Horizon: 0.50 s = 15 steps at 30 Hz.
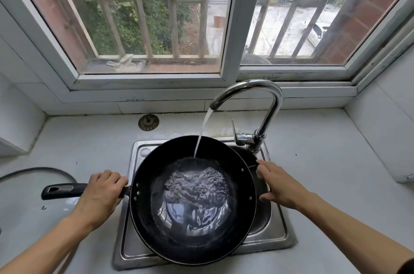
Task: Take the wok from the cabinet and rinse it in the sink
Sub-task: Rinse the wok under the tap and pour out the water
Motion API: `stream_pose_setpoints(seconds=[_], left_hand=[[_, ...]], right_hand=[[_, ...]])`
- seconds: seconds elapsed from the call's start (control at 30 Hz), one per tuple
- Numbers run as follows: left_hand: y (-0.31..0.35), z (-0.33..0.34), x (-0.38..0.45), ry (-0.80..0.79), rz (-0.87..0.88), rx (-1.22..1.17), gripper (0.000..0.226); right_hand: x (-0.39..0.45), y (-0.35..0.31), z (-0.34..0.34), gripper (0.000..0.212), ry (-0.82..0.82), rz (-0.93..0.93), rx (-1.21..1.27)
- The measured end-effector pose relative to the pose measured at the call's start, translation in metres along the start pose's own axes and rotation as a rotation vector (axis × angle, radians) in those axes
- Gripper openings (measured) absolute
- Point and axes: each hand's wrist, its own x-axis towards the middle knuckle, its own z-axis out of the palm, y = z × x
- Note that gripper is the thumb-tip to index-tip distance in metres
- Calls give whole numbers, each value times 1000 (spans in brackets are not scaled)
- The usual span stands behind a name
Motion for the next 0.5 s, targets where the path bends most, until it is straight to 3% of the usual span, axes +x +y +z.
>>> stream_pose_setpoints(seconds=[0.07, 0.17, 0.23, 0.33, 0.5], left_hand=[[-4, -6, 4, -96, -16, -66, 44], [-12, -12, 11, -217, -25, -130, 28], [-15, -18, 23, -371, -54, -143, 24], [-16, -25, 35, -474, -72, -166, 21], [-20, -22, 27, -404, -51, -180, 14]], right_hand=[[11, -2, -6, 76, -29, 17, -73], [29, -5, -11, 99, -139, -12, -182], [37, -8, -14, 94, -204, -21, -238], [43, -10, -15, 86, -249, -9, -258], [40, -7, -19, 74, -167, -29, -234]])
